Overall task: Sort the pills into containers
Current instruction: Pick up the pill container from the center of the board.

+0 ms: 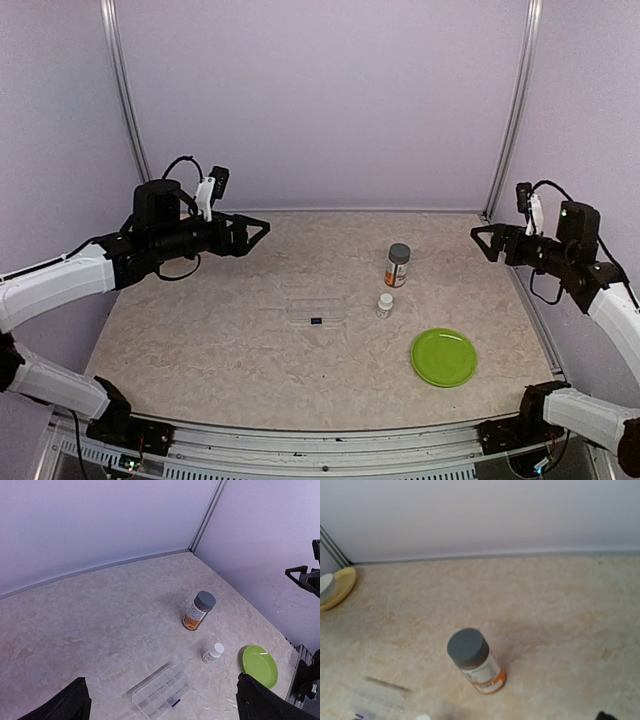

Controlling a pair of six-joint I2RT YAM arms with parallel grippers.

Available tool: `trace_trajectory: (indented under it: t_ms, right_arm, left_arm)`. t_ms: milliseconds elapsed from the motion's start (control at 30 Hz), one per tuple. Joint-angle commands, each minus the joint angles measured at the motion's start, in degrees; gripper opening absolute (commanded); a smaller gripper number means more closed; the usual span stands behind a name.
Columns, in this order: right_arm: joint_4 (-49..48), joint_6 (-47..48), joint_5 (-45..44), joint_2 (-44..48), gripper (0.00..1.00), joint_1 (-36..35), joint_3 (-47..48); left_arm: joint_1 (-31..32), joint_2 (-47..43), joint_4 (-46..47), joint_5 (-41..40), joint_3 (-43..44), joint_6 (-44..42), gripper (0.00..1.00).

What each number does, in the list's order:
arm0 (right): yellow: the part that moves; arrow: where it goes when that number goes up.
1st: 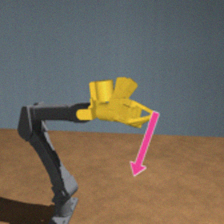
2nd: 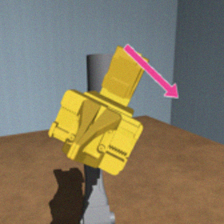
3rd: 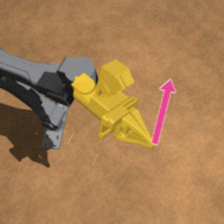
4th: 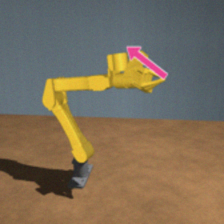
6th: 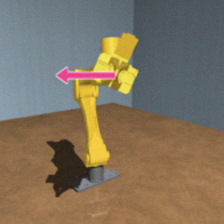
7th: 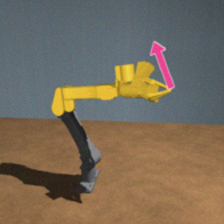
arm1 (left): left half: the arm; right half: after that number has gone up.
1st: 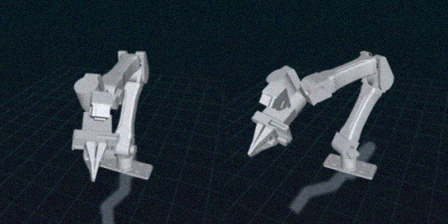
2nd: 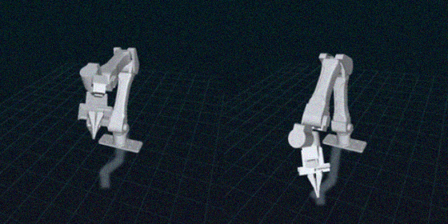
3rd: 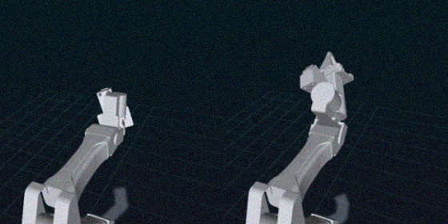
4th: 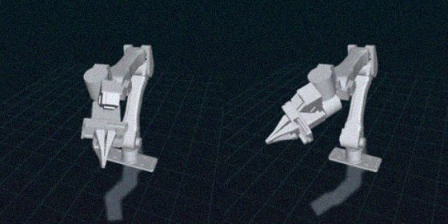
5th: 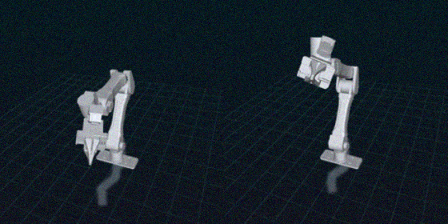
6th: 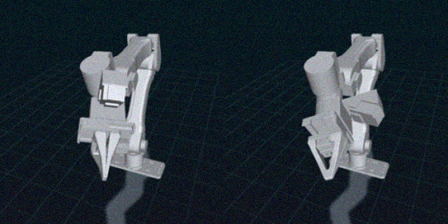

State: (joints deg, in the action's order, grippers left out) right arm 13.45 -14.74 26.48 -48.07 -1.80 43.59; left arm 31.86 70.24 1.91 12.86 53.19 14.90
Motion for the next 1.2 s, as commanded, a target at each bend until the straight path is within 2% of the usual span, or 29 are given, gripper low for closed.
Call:
trace_trajectory:
  t_ms: [0, 200, 367, 533, 867, 1167]
  right_arm:
    - [-1.9, -0.6, -1.6, -0.8, 1.00, -2.7, -1.7]
    - [-3.2, -0.3, -5.5, -2.9, 1.00, -7.6, -3.4]
    - [-3.6, -0.4, -6.4, -5.0, 1.00, -9.9, -3.4]
    - [-3.3, -0.4, -7.1, -4.7, 1.00, -11.7, -4.0]
    - [-3.3, -0.6, -6.7, -2.8, 1.00, -12.8, -5.8]
    - [-2.1, -0.3, -7.0, -2.2, 1.00, -13.1, -5.9]
  left_arm:
    - [2.3, 4.9, 5.0, 2.0, 1.1, -6.2, 0.99]
    - [2.3, 14.6, 6.0, 5.1, 3.7, -12.5, 0.99]
    - [4.5, 20.7, 10.1, 4.6, 1.6, -18.0, 0.99]
    - [5.2, 24.5, 13.9, 8.1, 0.4, -24.1, 0.99]
    - [3.6, 31.7, 1.6, 20.7, 10.5, -37.0, 0.99]
    - [3.5, 39.4, -7.7, 22.9, 16.1, -44.9, 0.99]
